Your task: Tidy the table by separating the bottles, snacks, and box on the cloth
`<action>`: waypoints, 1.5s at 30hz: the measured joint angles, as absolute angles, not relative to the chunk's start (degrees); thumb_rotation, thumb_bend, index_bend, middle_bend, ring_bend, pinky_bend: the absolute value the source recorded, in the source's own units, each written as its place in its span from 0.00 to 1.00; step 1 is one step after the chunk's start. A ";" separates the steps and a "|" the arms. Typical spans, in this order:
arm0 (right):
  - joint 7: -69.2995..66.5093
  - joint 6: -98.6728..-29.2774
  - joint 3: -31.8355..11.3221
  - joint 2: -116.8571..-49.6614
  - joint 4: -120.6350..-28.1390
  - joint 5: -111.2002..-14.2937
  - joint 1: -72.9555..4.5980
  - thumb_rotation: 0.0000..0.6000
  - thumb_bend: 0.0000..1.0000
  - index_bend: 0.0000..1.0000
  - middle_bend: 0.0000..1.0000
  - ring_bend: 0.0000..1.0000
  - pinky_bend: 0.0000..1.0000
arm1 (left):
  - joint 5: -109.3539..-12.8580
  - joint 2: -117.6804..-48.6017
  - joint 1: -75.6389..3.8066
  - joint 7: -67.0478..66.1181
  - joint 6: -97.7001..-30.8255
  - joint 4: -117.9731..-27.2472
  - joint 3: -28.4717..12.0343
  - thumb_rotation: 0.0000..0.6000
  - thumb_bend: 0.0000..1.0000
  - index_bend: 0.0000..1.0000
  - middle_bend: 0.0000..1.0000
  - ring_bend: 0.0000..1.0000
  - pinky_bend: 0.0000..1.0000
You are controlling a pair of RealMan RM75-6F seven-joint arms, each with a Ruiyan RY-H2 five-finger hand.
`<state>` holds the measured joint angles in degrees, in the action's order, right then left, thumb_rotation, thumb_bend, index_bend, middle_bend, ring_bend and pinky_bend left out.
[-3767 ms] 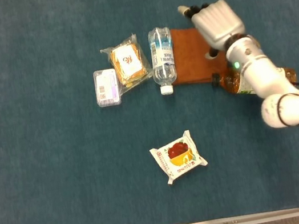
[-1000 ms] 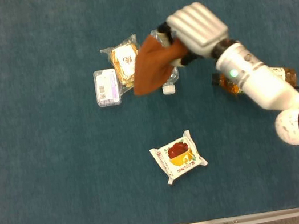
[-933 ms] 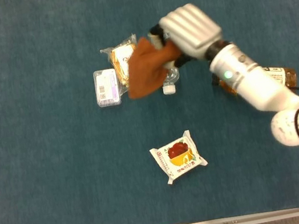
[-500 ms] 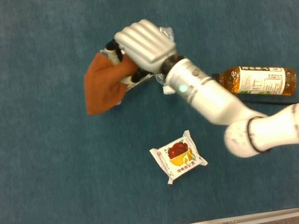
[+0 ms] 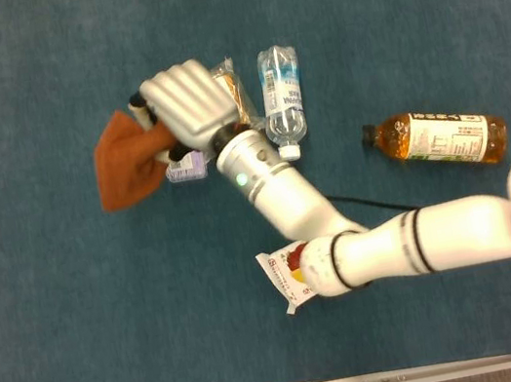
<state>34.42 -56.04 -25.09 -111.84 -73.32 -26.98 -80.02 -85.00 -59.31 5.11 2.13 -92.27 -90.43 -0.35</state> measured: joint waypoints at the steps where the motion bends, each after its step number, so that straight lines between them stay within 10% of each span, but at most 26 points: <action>1: 34.64 -55.51 -25.31 -112.77 -72.23 -26.79 -80.57 1.00 0.15 0.59 0.54 0.59 0.81 | -85.00 -59.26 5.23 2.14 -92.34 -90.49 -0.29 1.00 0.42 0.11 0.12 0.06 0.04; 14: 34.24 -49.87 -26.00 -115.33 -68.22 -28.12 -82.14 1.00 0.13 0.01 0.16 0.22 0.52 | -85.26 -58.84 5.97 2.01 -92.87 -91.04 0.01 1.00 0.42 0.11 0.12 0.06 0.04; 45: 37.19 -69.24 -12.28 -79.56 -106.63 -42.35 -58.34 1.00 0.13 0.06 0.26 0.28 0.50 | -88.38 -57.21 -6.60 1.75 -79.43 -92.69 -2.83 1.00 0.42 0.11 0.12 0.06 0.04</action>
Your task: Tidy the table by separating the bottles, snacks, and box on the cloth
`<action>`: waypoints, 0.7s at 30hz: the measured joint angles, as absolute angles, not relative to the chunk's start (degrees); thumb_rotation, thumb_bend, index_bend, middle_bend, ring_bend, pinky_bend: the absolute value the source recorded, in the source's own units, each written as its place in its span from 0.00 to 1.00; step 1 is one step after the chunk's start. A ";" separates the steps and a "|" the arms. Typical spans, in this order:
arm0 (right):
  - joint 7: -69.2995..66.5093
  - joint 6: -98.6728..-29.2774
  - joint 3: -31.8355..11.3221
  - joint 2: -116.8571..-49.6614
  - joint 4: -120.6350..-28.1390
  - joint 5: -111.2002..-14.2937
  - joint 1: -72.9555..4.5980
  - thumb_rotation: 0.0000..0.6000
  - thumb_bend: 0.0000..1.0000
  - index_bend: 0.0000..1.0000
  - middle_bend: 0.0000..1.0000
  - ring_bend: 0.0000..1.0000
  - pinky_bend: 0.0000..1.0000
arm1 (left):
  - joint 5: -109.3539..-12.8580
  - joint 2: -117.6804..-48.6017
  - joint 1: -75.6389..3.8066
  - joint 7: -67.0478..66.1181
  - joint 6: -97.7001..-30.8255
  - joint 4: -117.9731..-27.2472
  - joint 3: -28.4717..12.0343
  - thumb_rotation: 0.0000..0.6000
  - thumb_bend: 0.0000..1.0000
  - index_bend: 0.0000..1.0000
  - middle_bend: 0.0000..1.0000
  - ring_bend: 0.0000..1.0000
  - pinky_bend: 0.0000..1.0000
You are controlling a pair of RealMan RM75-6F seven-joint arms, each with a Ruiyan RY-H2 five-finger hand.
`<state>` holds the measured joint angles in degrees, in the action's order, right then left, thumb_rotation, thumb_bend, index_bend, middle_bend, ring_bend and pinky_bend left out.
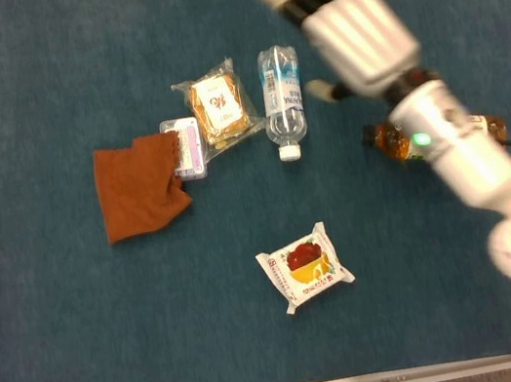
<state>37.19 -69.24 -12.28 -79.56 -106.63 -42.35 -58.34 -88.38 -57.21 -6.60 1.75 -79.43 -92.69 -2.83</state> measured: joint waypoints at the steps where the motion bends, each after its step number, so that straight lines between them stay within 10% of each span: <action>1: 36.93 -70.06 -11.61 -78.04 -108.10 -43.25 -57.06 1.00 0.13 0.06 0.26 0.28 0.50 | -88.40 -57.17 -7.09 1.79 -78.74 -92.94 -2.91 1.00 0.42 0.11 0.12 0.06 0.04; 10: 33.95 -74.23 -7.45 -68.70 -115.29 -50.11 -48.86 1.00 0.13 0.06 0.26 0.28 0.50 | -87.93 -55.60 -15.47 2.62 -68.20 -96.94 -4.53 0.98 0.41 0.03 0.07 0.06 0.04; 21: 29.77 -76.10 -4.60 -63.37 -118.28 -57.73 -41.81 1.00 0.13 0.06 0.26 0.28 0.50 | -82.21 -58.05 -27.35 -1.42 -53.04 -98.56 -7.87 0.65 0.36 0.00 0.05 0.06 0.04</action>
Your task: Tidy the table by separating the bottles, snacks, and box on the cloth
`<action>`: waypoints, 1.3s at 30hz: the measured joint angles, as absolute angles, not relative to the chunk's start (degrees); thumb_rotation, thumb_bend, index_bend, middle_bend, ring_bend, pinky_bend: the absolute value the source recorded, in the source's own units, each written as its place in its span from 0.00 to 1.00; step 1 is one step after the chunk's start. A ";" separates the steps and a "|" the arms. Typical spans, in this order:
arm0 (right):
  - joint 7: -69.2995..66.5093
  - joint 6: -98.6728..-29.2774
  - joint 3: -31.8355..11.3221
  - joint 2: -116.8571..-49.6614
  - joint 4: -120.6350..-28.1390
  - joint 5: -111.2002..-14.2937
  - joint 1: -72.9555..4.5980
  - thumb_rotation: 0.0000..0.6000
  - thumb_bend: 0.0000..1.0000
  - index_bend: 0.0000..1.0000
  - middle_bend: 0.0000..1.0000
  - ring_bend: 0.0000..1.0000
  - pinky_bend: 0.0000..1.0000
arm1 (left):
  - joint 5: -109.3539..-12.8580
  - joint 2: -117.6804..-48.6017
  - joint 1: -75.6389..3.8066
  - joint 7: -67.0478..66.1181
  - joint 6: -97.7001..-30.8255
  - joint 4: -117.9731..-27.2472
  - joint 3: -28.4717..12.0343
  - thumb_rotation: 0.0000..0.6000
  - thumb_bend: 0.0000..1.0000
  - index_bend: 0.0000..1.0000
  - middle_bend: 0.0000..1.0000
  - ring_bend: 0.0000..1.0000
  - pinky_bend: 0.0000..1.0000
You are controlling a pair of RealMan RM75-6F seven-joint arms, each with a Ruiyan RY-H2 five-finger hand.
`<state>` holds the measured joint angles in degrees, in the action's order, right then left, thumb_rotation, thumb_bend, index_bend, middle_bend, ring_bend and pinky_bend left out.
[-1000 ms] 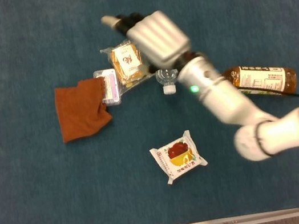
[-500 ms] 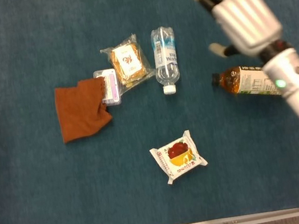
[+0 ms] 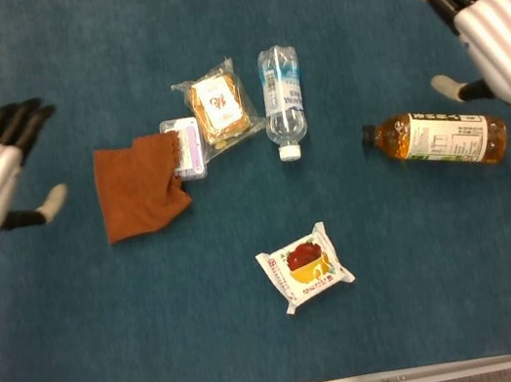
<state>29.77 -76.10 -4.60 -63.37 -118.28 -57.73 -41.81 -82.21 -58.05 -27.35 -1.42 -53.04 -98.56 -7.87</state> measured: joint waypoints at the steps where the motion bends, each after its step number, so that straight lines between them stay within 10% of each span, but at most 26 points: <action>1: 29.50 -76.23 -4.38 -63.03 -118.42 -58.58 -41.21 1.00 0.13 0.06 0.26 0.28 0.50 | -81.31 -58.47 -28.44 -1.88 -51.63 -98.48 -8.13 0.64 0.36 0.00 0.05 0.06 0.04; 17: 26.48 -75.33 -5.05 -61.02 -117.64 -63.17 -36.37 1.00 0.13 0.06 0.26 0.28 0.50 | -61.37 -69.04 -46.87 -12.44 -34.40 -90.59 -10.68 0.69 0.32 0.00 0.00 0.02 0.04; 24: 25.41 -74.52 -5.46 -60.77 -116.87 -64.31 -35.05 1.00 0.13 0.06 0.26 0.28 0.50 | -54.15 -73.45 -52.14 -17.12 -32.77 -86.96 -9.16 0.92 0.29 0.00 0.00 0.00 0.04; 39: 21.78 -73.18 -5.99 -59.39 -115.57 -66.81 -32.09 1.00 0.13 0.06 0.26 0.28 0.50 | -36.40 -80.66 -62.06 -24.39 -34.86 -84.74 -5.11 0.94 0.28 0.00 0.00 0.00 0.04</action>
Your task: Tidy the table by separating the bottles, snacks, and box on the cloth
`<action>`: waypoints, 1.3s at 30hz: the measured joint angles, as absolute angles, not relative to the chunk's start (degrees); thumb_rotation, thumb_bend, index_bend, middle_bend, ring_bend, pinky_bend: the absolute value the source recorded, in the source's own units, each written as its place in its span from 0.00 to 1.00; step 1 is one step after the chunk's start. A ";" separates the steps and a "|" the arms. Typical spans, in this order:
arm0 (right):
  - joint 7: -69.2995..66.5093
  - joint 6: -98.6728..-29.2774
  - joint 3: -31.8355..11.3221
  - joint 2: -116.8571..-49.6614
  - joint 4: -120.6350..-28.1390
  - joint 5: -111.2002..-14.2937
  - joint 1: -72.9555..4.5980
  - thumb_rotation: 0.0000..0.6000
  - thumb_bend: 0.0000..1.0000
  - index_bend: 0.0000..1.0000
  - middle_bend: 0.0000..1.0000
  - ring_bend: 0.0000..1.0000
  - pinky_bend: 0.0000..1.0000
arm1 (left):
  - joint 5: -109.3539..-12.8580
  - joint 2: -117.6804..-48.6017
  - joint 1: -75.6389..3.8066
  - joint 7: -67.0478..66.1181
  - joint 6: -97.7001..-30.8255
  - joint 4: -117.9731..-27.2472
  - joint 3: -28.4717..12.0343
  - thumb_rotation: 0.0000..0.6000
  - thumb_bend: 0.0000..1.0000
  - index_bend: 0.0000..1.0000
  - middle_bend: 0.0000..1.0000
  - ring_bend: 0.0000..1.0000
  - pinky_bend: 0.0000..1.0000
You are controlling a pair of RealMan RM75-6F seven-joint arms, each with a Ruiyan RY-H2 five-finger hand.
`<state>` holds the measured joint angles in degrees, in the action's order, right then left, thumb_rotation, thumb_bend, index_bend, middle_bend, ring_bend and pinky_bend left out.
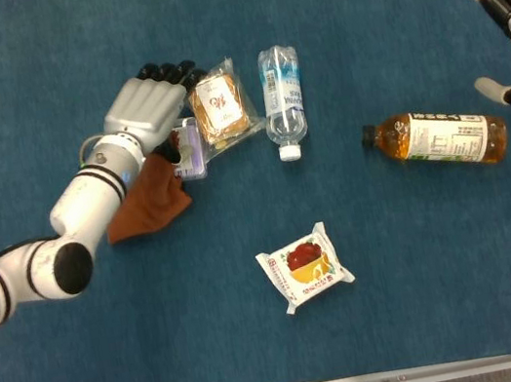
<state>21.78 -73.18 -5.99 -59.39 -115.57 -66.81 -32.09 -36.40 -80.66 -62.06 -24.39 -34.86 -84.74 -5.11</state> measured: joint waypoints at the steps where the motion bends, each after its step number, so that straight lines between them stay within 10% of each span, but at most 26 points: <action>1: 21.27 -73.16 -6.00 -59.20 -115.43 -67.07 -31.78 1.00 0.13 0.06 0.26 0.28 0.50 | -35.24 -81.16 -62.65 -24.84 -35.20 -84.57 -4.85 0.94 0.28 0.00 0.00 0.00 0.04; 39: 11.44 -72.25 -6.53 -55.97 -111.57 -74.06 -24.72 1.00 0.13 0.07 0.27 0.28 0.50 | -12.54 -89.82 -73.87 -33.74 -43.09 -82.47 -3.36 1.00 0.25 0.00 0.00 0.00 0.04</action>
<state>11.44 -72.25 -6.53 -55.97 -111.57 -74.06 -24.72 -12.54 -89.82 -73.87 -33.74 -43.09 -82.47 -3.36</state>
